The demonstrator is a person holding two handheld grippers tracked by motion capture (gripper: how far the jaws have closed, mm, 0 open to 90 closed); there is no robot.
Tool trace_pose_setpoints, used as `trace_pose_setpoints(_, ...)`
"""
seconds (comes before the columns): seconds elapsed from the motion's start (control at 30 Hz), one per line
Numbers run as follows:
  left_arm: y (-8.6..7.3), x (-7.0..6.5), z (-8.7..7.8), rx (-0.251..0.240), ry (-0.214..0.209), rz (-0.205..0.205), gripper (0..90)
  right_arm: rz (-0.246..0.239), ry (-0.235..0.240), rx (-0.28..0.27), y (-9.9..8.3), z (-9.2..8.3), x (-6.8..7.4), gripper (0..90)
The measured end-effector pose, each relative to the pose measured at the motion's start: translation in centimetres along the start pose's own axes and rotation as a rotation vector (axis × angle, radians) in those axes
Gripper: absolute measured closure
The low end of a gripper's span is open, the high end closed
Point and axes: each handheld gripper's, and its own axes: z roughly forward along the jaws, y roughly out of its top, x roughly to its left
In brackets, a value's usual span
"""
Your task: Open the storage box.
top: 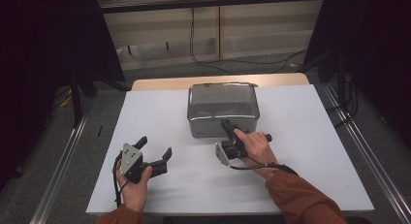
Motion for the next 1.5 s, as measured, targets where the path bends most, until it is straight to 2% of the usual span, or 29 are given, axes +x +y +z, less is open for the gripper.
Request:
trace_pose_setpoints(0.17, 0.3, 0.1, 0.2, 0.006, 0.006, 0.009, 4.9, 0.000, 0.003, -0.002, 0.0, 0.0, -0.1, 79.5)
trace_pose_setpoints(0.3, 0.7, -0.1, 0.7, 0.007, -0.032, -0.016, 5.0, 0.014, 0.004, 0.001, 0.0, -0.1, -0.3, 79.6)
trace_pose_setpoints(0.37, 0.8, -0.2, 0.8, 0.010, -0.033, 0.003, 4.9, 0.020, -0.001, 0.001, 0.0, -0.1, -0.4, 79.7)
trace_pose_setpoints(0.43, 0.9, -0.2, 0.9, -0.006, -0.053, -0.004, 4.0, 0.026, 0.000, -0.002, 0.0, -0.1, -0.6, 79.7)
trace_pose_setpoints(0.53, 0.9, -0.2, 1.1, -0.015, -0.041, 0.009, 3.5, 0.024, 0.000, -0.004, 0.0, -0.1, -0.8, 79.7)
trace_pose_setpoints(0.67, 0.8, -0.1, 1.9, -0.015, -0.088, -0.015, 1.9, 0.027, 0.003, -0.009, 0.0, 0.0, -0.9, 79.7)
trace_pose_setpoints(0.73, 0.8, 0.0, 2.2, -0.014, -0.092, -0.011, 1.9, 0.033, 0.002, -0.007, 0.0, -0.1, -1.0, 79.8)
trace_pose_setpoints(0.8, 0.9, 0.0, 2.6, -0.007, -0.107, -0.048, 1.6, 0.036, -0.005, -0.012, 0.0, -0.1, -1.2, 79.7)
trace_pose_setpoints(0.87, 1.2, 0.0, 3.0, -0.006, -0.108, -0.020, 2.5, 0.049, -0.010, -0.013, 0.2, -0.1, -1.6, 80.0)
trace_pose_setpoints(0.93, 1.5, -0.1, 3.4, -0.010, -0.099, 0.039, 3.6, 0.044, -0.015, -0.018, 0.1, -0.1, -1.8, 80.0)
trace_pose_setpoints(1.03, 1.7, -0.1, 4.1, -0.012, -0.116, 0.023, 3.2, 0.054, -0.018, -0.022, 0.0, -0.1, -1.9, 80.0)
trace_pose_setpoints(1.17, 2.0, -0.3, 4.9, -0.012, -0.122, 0.057, 3.0, 0.065, -0.024, -0.027, 0.0, -0.1, -2.2, 80.1)
trace_pose_setpoints(1.23, 2.1, -0.4, 5.3, -0.017, -0.143, 0.038, 3.0, 0.062, -0.026, -0.029, 0.0, -0.1, -2.3, 80.2)
trace_pose_setpoints(1.33, 2.4, -0.4, 5.8, -0.027, -0.134, 0.067, 3.2, 0.072, -0.031, -0.029, 0.0, -0.1, -2.6, 80.4)
trace_pose_setpoints(1.4, 2.5, -0.4, 6.2, -0.031, -0.142, 0.048, 3.5, 0.073, -0.034, -0.032, 0.0, -0.1, -2.8, 80.5)
trace_pose_setpoints(1.5, 2.7, -0.4, 6.8, -0.035, -0.141, 0.044, 3.5, 0.079, -0.038, -0.036, 0.0, 0.0, -3.2, 80.5)
